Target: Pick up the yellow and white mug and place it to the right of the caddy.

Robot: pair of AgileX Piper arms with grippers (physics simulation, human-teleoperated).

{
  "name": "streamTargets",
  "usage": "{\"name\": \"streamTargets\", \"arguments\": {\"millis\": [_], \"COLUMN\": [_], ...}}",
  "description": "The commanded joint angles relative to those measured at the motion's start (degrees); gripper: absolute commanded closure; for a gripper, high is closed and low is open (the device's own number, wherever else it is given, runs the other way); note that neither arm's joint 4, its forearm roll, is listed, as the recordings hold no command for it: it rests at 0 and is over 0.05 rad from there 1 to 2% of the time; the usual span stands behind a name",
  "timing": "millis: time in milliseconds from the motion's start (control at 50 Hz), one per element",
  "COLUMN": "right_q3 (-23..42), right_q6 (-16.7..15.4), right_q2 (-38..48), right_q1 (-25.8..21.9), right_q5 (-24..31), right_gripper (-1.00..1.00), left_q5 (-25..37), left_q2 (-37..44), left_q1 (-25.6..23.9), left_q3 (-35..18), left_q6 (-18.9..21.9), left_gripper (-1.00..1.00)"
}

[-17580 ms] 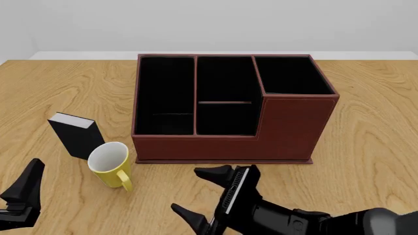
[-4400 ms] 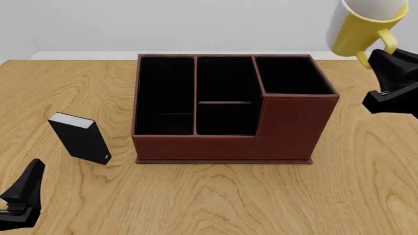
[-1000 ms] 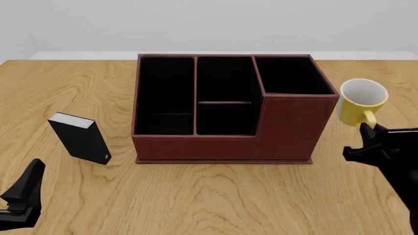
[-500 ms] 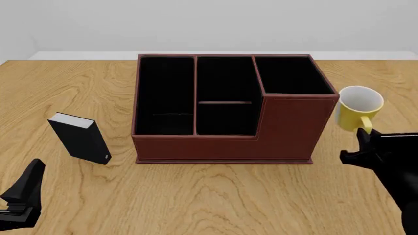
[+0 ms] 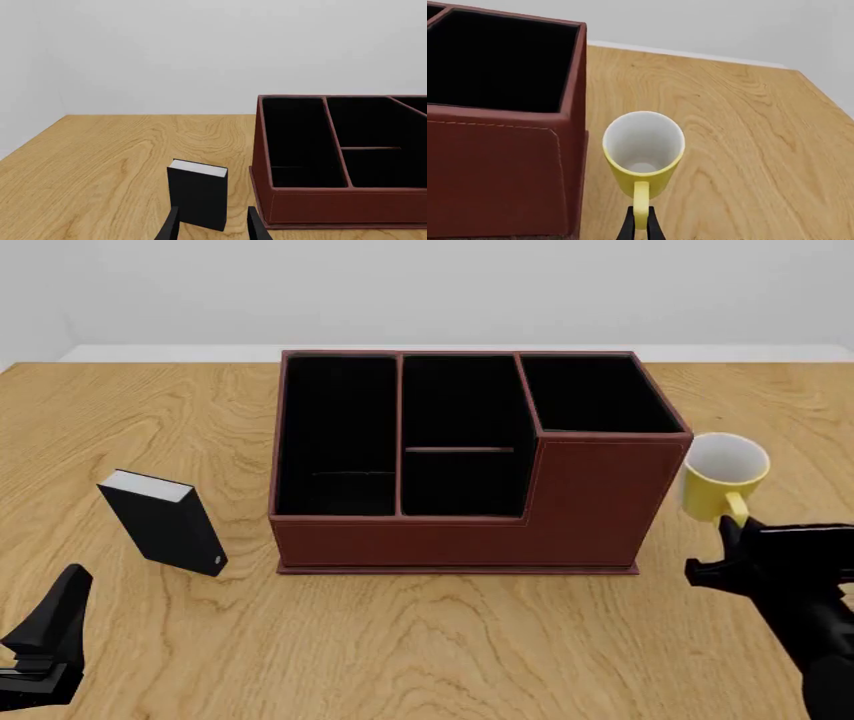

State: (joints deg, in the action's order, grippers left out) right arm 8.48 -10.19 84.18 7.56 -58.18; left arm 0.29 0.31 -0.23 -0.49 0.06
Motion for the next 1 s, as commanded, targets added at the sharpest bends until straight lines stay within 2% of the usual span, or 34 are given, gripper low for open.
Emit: {"name": "streamTargets", "arguments": {"millis": [20,1000], "right_q3": [0.0,0.5], "right_q6": [0.2,-0.7], "right_q2": [3.2,15.2], "right_q1": [0.3,1.5], "right_q5": [-3.0,-11.6], "right_gripper": [1.00,1.00], "left_q5": [0.0,0.0], "left_q2": [0.0,0.0], "left_q1": [0.0,0.0], "left_q3": [0.0,0.0], "left_q6": [0.0,0.0], "left_gripper": [-1.00,-1.00]}}
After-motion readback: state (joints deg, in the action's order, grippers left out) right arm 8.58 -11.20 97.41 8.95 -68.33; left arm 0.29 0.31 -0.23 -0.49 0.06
